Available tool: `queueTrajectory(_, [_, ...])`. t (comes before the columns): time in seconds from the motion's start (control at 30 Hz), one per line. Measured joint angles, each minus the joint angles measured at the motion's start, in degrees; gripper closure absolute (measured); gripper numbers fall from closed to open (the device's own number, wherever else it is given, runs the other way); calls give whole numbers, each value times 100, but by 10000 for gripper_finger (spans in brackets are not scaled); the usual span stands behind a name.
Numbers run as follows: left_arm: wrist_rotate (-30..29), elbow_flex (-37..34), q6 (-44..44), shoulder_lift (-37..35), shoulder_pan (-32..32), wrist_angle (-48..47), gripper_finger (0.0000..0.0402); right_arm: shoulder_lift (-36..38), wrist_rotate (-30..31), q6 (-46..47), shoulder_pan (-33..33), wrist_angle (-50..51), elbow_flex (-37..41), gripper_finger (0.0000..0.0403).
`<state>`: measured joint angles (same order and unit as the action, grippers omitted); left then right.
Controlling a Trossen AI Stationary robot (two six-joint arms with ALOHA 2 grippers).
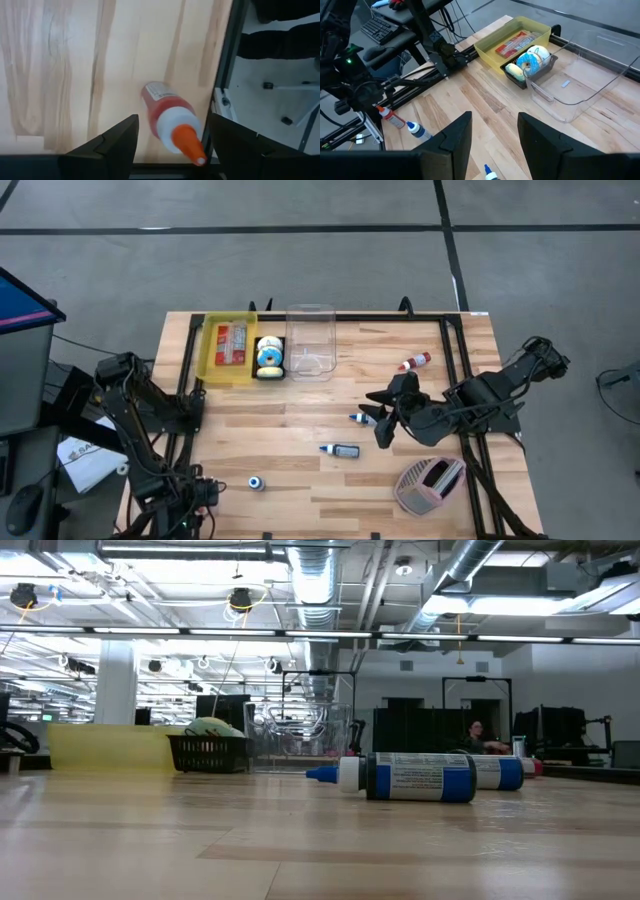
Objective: Pick & Place Food Item
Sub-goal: Put the orange food coloring bottle into the transparent bin
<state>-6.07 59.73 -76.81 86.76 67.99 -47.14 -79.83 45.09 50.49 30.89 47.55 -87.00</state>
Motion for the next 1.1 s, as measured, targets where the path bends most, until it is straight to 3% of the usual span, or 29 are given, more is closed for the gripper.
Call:
queueTrajectory(0.2, [9,-79,-64,0,0,17,185,0,-1,10,0,0,0,251])
queueTrajectory(0.53, [255,-72,-66,-4,-4,195,291,0,1,8,5,16,0,251])
queueTrajectory(0.7, [306,-68,-65,-20,-107,118,294,0,5,3,7,49,0,251])
queueTrajectory(0.9, [141,-35,-14,-560,-560,-1016,294,0,50,3,6,44,0,251])
queueTrajectory(1.1, [-821,193,70,-1878,-1301,-2591,294,0,100,8,5,43,0,251])
